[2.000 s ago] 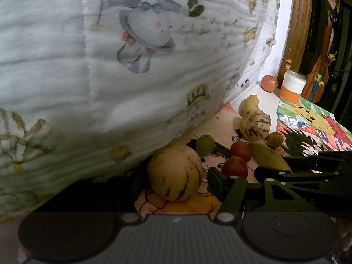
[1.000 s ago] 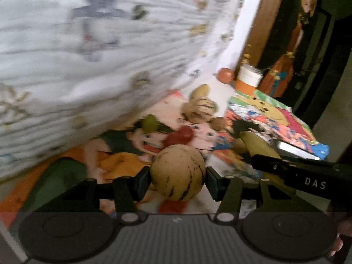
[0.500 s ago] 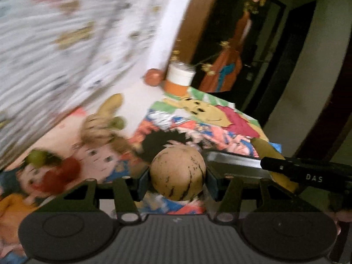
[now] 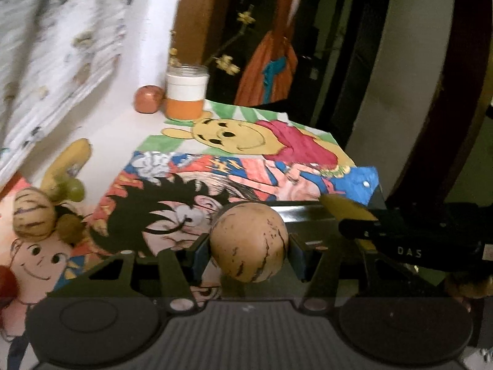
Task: Organize fruits
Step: 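Carry the banana in the right tool while the left tool carries the melon to the tray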
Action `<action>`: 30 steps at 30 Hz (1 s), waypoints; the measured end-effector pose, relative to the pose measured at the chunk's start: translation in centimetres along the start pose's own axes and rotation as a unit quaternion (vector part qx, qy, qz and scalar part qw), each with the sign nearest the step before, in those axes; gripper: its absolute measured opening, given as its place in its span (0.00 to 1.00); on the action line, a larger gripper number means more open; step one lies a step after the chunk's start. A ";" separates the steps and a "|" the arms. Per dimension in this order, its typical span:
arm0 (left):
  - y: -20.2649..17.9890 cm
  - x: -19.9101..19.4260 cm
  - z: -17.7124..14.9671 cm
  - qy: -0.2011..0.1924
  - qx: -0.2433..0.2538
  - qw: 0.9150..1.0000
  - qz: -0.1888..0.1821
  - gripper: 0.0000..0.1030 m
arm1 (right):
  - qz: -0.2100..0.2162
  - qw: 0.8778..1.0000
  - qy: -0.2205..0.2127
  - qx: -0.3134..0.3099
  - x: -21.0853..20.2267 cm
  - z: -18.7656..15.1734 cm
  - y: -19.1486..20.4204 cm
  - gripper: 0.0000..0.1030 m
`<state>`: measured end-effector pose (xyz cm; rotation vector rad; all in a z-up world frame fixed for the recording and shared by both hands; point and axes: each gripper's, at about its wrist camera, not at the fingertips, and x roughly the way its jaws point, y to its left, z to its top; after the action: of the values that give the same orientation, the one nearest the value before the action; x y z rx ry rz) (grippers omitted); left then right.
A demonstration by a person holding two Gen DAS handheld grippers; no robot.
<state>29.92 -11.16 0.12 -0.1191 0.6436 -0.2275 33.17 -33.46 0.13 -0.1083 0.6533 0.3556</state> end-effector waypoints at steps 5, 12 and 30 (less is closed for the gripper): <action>-0.9 0.9 -0.6 0.004 0.025 1.000 -0.001 0.57 | 0.007 1.000 -0.002 0.004 0.0 -0.6 -0.3 0.32; -1.8 1.6 -1.0 0.008 0.060 0.998 0.015 0.57 | 0.005 1.000 -0.002 0.005 0.2 -1.2 -0.6 0.32; -2.2 1.4 -1.2 0.006 0.071 0.997 0.031 0.67 | 0.006 1.000 -0.011 0.025 -0.7 -2.1 -0.7 0.36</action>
<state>29.88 -13.72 -1.24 0.0390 0.6407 -0.2146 31.64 -34.76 -1.13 -0.0516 0.6403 0.3514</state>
